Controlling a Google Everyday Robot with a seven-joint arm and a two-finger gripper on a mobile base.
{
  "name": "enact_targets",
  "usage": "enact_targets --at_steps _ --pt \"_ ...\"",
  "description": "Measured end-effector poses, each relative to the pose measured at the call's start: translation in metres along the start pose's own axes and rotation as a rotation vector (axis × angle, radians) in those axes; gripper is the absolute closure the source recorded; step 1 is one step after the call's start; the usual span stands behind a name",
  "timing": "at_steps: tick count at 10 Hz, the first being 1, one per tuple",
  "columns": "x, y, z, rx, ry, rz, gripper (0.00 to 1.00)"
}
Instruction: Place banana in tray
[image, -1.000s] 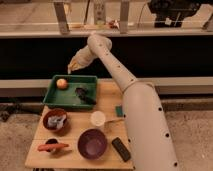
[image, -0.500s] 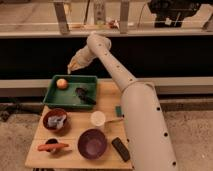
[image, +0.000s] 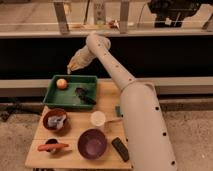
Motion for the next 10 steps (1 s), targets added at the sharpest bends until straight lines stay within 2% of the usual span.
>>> enact_targets --at_steps 6,7,10 --pt "0.0006 0.0001 -0.0007 0.001 0.001 0.001 0.26" --pt "0.0006 0.0001 -0.0006 0.0 0.001 0.001 0.21" --pt "0.001 0.0002 -0.001 0.001 0.001 0.001 0.2"
